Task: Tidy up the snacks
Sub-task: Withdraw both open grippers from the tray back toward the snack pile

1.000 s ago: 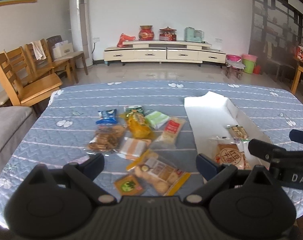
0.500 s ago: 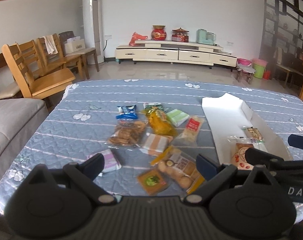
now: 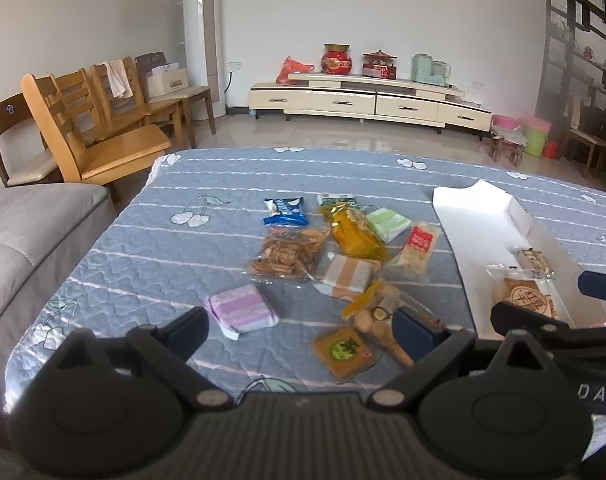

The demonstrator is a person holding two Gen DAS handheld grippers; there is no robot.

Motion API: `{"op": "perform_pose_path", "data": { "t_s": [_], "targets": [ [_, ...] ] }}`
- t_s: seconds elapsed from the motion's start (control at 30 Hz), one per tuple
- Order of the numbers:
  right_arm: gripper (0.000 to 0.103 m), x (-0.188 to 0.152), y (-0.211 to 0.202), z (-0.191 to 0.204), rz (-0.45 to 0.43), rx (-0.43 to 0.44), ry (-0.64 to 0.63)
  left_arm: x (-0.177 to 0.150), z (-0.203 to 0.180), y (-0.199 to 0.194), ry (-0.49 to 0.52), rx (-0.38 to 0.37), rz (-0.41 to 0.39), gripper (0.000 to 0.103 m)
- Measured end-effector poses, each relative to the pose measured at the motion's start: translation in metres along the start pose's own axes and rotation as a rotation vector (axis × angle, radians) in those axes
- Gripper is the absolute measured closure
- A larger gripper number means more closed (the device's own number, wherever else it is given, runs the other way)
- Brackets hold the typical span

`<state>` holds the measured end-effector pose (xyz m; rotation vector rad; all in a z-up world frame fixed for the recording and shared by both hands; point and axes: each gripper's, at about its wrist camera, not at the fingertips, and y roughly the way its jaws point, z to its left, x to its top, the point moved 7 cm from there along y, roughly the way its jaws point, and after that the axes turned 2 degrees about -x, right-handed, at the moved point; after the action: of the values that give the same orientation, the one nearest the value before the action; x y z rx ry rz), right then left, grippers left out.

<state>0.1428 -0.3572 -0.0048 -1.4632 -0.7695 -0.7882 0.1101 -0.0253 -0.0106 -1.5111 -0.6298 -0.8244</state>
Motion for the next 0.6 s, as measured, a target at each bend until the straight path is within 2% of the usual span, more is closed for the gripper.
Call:
{"op": "perform_pose_path", "data": {
  "t_s": [0.6],
  "targets": [
    [0.0, -0.001, 0.018, 0.022, 0.031, 0.036, -0.023, -0.006, 0.023, 0.009, -0.02, 0.029, 0.022, 0.005]
  ]
}}
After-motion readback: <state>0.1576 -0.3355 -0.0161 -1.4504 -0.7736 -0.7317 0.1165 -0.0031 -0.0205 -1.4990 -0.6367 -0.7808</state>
